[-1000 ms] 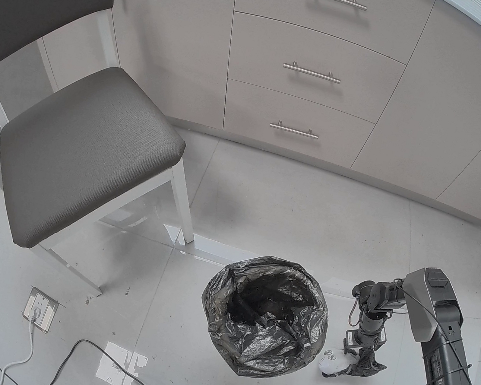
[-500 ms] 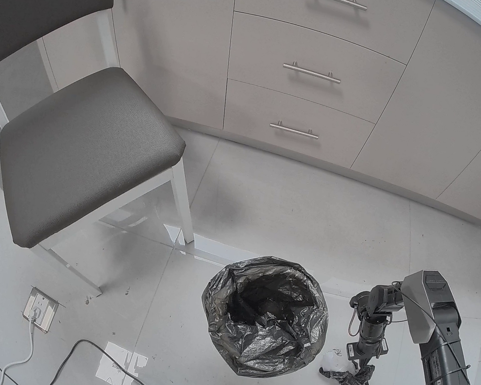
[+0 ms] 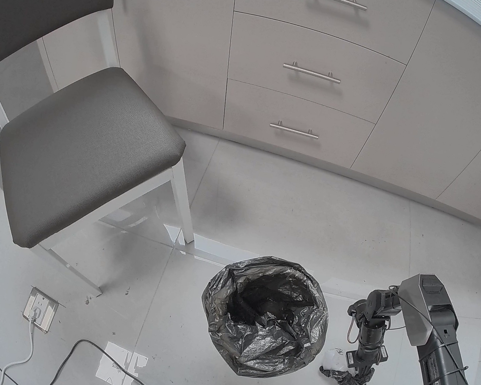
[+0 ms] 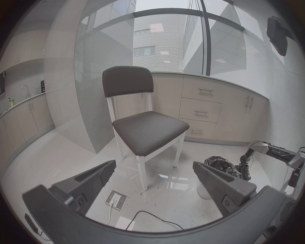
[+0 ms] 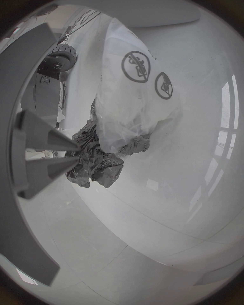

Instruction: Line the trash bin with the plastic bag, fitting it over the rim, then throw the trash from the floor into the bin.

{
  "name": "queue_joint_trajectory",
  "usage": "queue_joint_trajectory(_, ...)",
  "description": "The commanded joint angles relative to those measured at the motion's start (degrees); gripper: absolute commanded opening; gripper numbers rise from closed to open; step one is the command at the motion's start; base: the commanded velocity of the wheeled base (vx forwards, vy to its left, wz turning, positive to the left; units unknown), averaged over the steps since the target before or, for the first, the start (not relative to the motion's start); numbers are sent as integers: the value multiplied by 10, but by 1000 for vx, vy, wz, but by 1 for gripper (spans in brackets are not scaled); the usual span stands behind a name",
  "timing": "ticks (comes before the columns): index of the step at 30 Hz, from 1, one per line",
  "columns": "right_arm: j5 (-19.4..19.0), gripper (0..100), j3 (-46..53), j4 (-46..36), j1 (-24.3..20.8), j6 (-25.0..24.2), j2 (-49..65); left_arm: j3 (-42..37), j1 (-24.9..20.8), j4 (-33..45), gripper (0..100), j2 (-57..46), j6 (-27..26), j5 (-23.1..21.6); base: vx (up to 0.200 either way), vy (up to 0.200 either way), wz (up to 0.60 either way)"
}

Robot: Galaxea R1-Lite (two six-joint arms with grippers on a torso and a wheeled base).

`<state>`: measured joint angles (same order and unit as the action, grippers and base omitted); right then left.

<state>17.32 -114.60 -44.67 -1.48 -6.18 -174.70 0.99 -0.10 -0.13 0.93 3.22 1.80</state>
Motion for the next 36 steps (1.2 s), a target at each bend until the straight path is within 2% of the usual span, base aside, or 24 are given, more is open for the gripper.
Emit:
queue_joint_trajectory(1,-3,100,0,2,0,-1,0,-9,0,0,100,-8,0,0,0,0,0)
queue_joint_trajectory(5,-4,100,0,7,0,-17,9,-9,0,0,100,-8,0,0,0,0,0)
queue_joint_trajectory(10,-6,100,0,0,-4,-16,31,-9,0,0,100,-8,0,0,0,0,0)
queue_joint_trajectory(18,-1,100,0,0,-34,-8,41,-9,0,0,100,-8,0,0,0,0,0)
queue_joint_trajectory(24,3,100,0,5,-71,-7,17,-9,0,0,100,-8,0,0,0,0,0)
queue_joint_trajectory(31,22,100,0,2,-80,-8,-17,-9,0,0,100,-8,0,0,0,0,0)
queue_joint_trajectory(36,22,100,0,10,-83,-8,-29,-9,0,0,100,-8,0,0,0,0,0)
